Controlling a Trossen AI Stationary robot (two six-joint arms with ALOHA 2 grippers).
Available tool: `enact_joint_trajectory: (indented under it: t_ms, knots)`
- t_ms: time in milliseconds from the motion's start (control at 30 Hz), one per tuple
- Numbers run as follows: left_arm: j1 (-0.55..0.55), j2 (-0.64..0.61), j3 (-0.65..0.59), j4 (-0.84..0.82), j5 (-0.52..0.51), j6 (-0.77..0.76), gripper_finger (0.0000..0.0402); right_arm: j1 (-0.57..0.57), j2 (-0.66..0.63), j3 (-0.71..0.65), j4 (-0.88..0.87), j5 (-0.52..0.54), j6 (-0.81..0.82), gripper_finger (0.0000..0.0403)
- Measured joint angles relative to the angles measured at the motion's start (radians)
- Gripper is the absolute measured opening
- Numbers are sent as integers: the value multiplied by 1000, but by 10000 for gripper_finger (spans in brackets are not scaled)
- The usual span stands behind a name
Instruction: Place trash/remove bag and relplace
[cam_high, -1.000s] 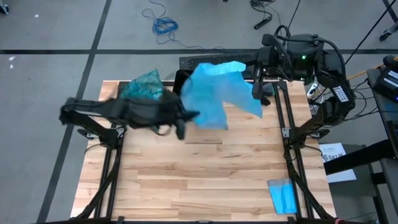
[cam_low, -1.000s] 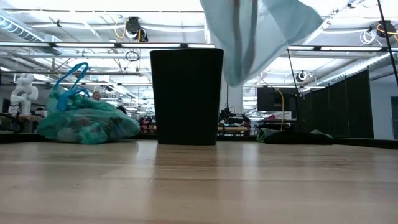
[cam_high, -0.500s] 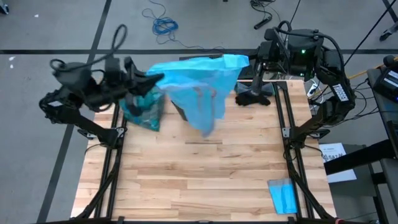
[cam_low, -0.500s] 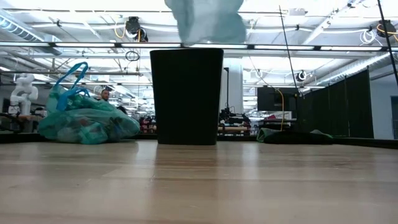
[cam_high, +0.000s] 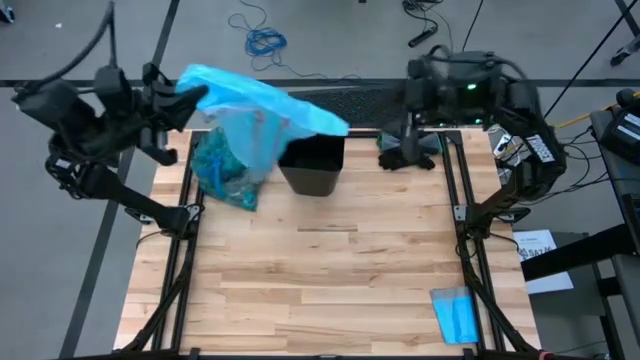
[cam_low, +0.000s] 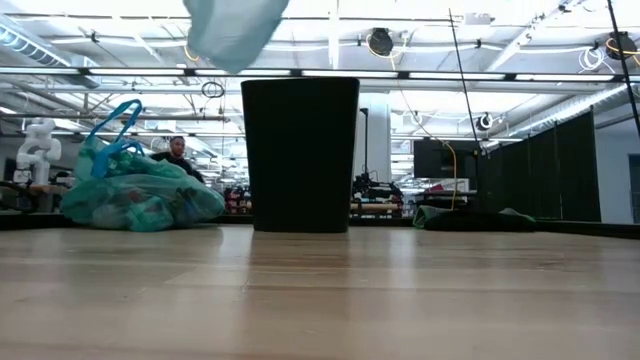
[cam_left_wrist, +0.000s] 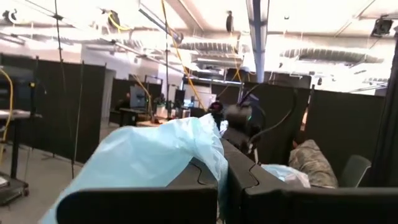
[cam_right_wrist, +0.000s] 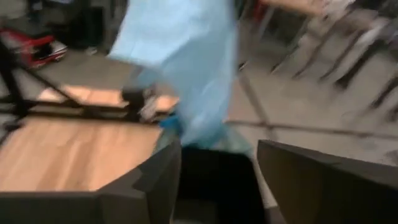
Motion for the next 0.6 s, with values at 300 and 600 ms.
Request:
enact_joint_trajectory:
  t_ms: [300,600]
  knots:
    - [0,-52,0,-20,-6,53,0,31,99,-224,39,-44,25,206]
    - [0,-87,-1,-126,-38,45,0,25,224,-366,208,-40,60,178]
